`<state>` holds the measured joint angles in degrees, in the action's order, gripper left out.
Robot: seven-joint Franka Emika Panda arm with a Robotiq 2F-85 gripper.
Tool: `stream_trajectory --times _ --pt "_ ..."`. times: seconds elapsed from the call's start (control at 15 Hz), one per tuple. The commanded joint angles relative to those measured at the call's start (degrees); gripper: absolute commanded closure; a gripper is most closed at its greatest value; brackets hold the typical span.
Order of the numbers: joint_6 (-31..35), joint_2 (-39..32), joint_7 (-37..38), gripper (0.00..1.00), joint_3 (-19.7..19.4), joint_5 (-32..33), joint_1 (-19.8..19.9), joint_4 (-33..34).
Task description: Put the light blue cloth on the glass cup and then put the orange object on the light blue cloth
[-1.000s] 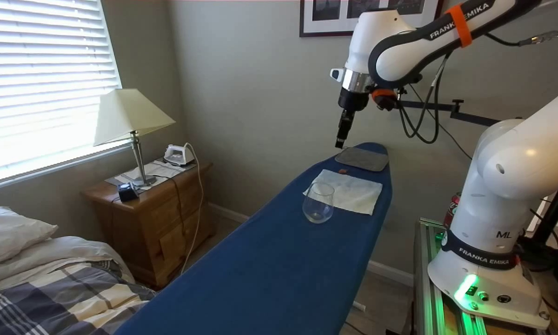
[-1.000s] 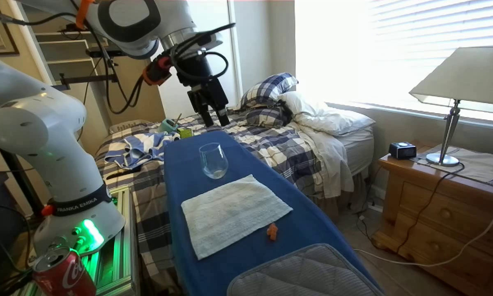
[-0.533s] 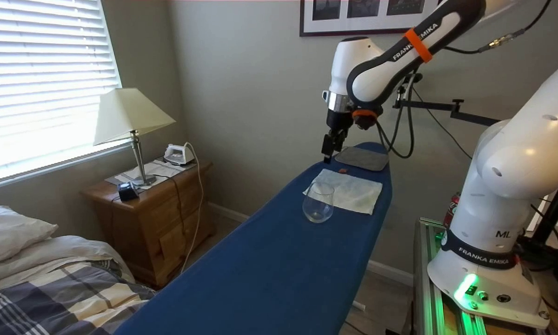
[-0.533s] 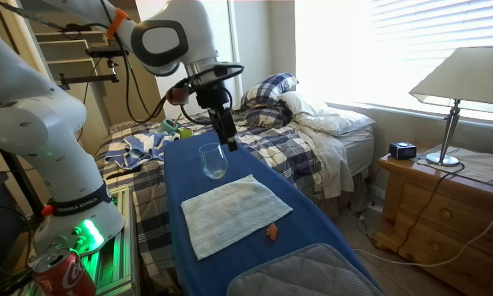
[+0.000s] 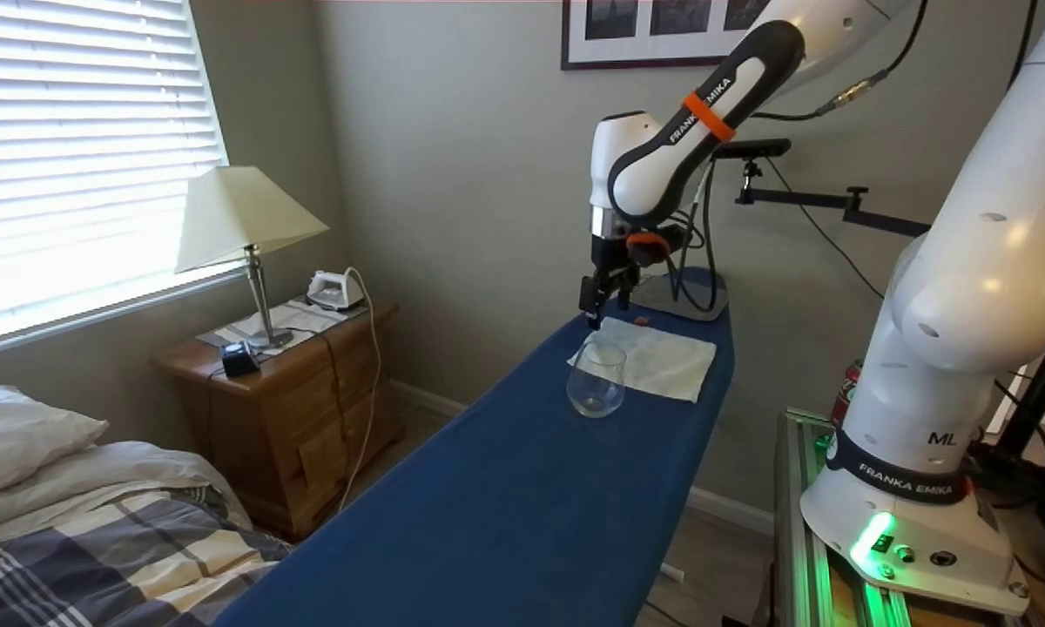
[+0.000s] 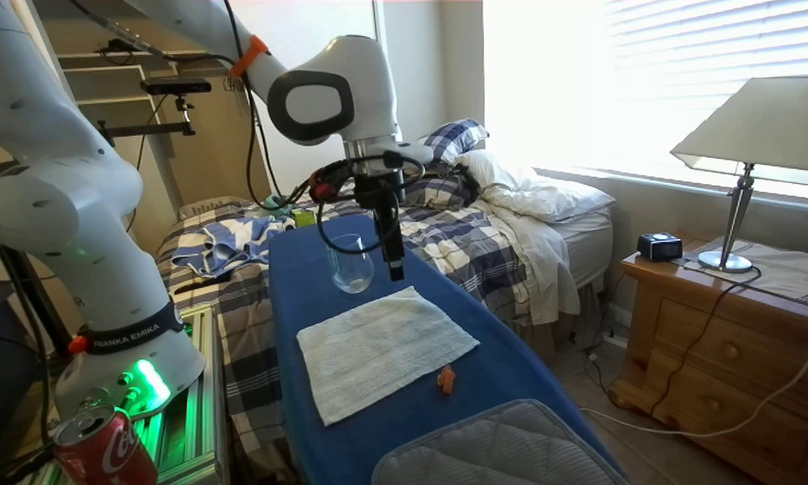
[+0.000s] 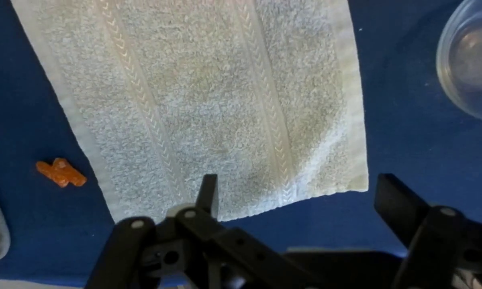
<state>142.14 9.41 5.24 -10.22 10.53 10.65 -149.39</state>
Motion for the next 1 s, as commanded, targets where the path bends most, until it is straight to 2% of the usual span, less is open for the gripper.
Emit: stream_trajectory --times 0.0,0.4,0.87,0.93 --pt "2.76 -5.97 1.10 0.00 0.21 -3.03 0.07 2.21" --pt "9.79 -12.05 0.31 0.00 0.57 -6.29 -0.83 3.16" --pt "12.25 -15.51 -0.13 0.01 2.26 -10.15 -2.13 5.37" --pt "12.49 -15.76 0.05 0.11 2.44 -10.27 -2.30 5.73"
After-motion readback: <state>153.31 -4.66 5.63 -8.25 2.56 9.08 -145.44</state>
